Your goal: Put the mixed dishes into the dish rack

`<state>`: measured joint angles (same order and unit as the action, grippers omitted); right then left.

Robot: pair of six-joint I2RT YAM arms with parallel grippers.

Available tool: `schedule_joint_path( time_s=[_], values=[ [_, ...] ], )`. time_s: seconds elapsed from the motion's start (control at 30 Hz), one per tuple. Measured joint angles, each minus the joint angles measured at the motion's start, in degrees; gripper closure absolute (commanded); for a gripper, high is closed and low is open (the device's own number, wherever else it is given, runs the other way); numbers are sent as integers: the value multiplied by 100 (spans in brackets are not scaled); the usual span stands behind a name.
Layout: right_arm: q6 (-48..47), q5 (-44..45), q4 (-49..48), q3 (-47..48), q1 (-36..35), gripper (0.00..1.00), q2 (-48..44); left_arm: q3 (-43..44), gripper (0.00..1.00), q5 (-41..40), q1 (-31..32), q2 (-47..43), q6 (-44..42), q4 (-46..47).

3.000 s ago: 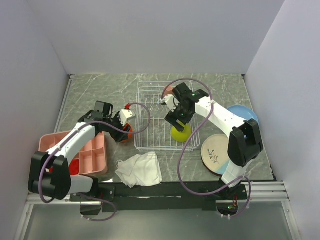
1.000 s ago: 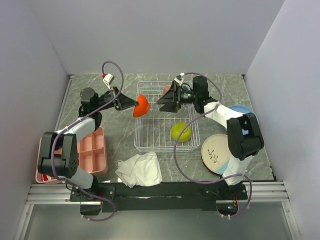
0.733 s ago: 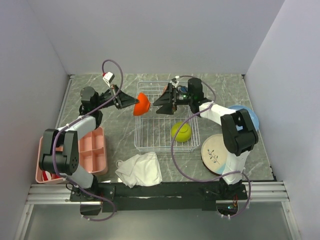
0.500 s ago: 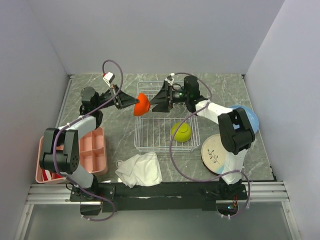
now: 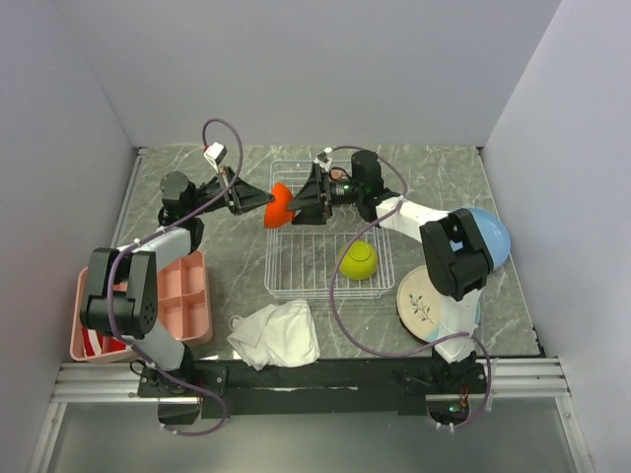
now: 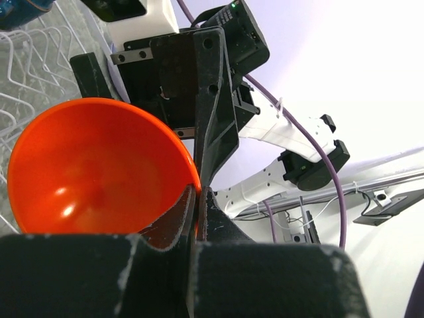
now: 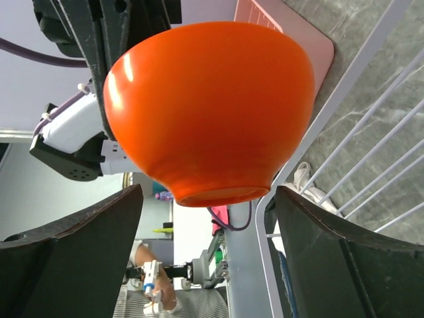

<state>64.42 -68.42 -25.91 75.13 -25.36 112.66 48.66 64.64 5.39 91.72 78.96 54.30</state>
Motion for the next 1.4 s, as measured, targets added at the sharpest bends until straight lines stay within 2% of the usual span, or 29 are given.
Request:
schedule_joint_path(
  time_s=[0.3, 0.33, 0.4, 0.63, 0.7, 0.8, 0.87, 0.9, 1.13, 1.27, 1.4],
  values=[
    [-17, -4, -24, 109, 0, 28, 129, 0, 99, -20, -7, 127, 39, 68],
    [-20, -4, -15, 109, 0, 32, 129, 0, 99, -20, -7, 138, 42, 76],
    [-55, 0, -11, 109, 0, 34, 131, 0, 99, -28, -13, 146, 61, 98],
    [-175, -24, 26, 109, 37, 49, 142, 0, 98, -85, -63, 155, 83, 74],
    [-271, -22, 94, 109, 52, 50, 142, 2, 74, -109, -66, 155, 31, -24],
    [-505, -2, 339, 107, 109, 53, 136, 52, 63, -138, -59, 155, -205, -466],
    [-787, 15, 660, 92, 149, 53, 94, 116, 52, -144, -57, 155, -468, -922],
    [-949, 26, 861, 90, 175, 54, 70, 162, 50, -144, -57, 157, -619, -1152],
    [-3077, 354, 3515, 243, 391, 53, -326, 868, 48, -286, -105, 157, -2103, -3036],
    [-4404, 778, 4983, 457, 413, 53, -592, 1141, 48, -356, -221, 188, -2769, -3770],
    [-5532, 1281, 6039, 570, 413, 54, -909, 1259, 49, -431, -398, 192, -3195, -4197]
  ],
)
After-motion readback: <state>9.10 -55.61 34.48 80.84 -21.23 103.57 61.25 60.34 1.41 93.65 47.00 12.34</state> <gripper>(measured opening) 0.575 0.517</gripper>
